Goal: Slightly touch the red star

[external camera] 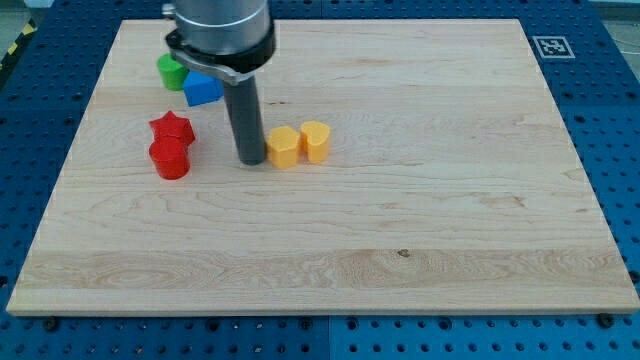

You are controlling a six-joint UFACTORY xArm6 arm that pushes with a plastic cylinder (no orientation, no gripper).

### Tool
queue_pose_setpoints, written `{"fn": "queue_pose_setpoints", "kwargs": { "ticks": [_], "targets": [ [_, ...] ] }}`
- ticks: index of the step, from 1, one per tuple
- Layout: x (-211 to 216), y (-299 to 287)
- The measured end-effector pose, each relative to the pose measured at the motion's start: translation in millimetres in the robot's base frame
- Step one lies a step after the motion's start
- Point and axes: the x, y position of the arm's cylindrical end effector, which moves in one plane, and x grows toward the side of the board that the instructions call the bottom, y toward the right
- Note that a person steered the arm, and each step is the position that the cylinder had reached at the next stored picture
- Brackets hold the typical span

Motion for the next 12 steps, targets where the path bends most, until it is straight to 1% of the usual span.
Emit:
{"fn": "queue_pose_setpoints", "kwargs": {
  "ticks": [1,2,4,6,7,9,11,12],
  "targets": [
    [0.0,17.4],
    [-0.4,13.1],
    [-21.6,-9.9],
    [-44.3,-18.3],
    [-44.4,-27.3],
    [-48.8,-65.7],
    [-62.5,-111.0],
    [-72.0,-123.4]
  ]
}}
